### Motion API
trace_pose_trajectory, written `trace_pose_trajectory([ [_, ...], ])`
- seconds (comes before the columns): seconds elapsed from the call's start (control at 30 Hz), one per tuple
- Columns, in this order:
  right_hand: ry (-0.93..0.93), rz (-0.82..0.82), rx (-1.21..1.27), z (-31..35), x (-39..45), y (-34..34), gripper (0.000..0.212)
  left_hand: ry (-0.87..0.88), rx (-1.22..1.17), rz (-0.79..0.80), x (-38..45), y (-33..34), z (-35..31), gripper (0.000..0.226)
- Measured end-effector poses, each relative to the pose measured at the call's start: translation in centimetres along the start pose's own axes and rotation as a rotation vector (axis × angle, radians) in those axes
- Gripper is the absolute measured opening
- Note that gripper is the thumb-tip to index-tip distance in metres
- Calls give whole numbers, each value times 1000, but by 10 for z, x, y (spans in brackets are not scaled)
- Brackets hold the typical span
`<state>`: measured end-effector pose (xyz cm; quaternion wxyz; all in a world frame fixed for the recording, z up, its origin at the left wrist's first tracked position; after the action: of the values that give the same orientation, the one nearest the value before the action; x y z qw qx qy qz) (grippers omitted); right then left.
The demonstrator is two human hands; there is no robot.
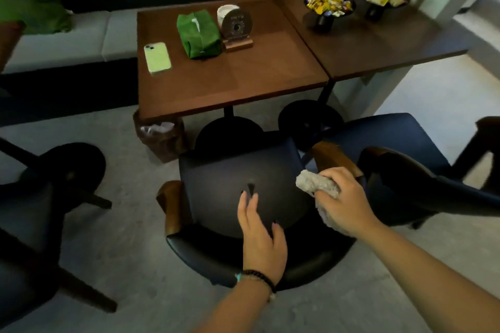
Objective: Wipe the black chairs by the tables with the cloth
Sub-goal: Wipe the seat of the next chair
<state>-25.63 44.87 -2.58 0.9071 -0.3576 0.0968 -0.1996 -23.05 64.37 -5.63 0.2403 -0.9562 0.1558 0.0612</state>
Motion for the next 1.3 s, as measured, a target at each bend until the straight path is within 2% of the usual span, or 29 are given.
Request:
trace_pose_trajectory([
  [0.1, 191, -8, 371, 45, -1, 11, 25, -108, -101, 107, 14, -35, 7, 69],
  [0.27, 373, 30, 929, 95, 4, 30, 23, 47, -154, 379, 62, -92, -17, 71],
  [0.37, 443, 26, 1106, 101, 21, 31, 25, 18, -255, 595, 100, -102, -42, 73],
  [0.43, 464, -7, 1142, 100, 35, 30, 28, -71, -311, 667, 124, -99, -52, 54],
  [0.5, 491, -62, 1131, 95, 48, 28, 27, -187, -352, 624, 143, -93, -60, 37],
  [0.63, 498, -101, 1051, 87, 66, 26, 28, -214, -335, 556, 170, -79, -69, 41],
  [0.73, 533, -221, 897, 81, 77, 22, 24, -181, -321, 534, 185, -73, -79, 46],
  [0.8, 512, -289, 818, 79, 83, 21, 20, -121, -309, 561, 194, -70, -85, 33],
  [0.93, 447, -362, 724, 85, 94, 22, 23, 10, -172, 728, 211, -67, -103, 11],
  [1.03, 422, -413, 791, 94, 100, 24, 22, 27, -66, 775, 226, -67, -113, 40],
  [1.17, 561, -543, 935, 107, 109, 28, 26, 71, -103, 760, 256, -79, -125, 15],
  [1.3, 601, -503, 1125, 132, 124, 41, 55, 353, -54, 818, 286, -111, -134, 25],
])
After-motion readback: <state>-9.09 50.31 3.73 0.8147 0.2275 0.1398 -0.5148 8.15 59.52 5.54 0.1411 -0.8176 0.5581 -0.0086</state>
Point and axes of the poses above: each hand's wrist, its own x-axis towards the middle knuckle, its own y-axis out of the palm, z = x × y, the point moved 1 cm from there along x, towards the middle knuckle, and after that the axes turned 6 degrees about -y, right-handed, at the moved point
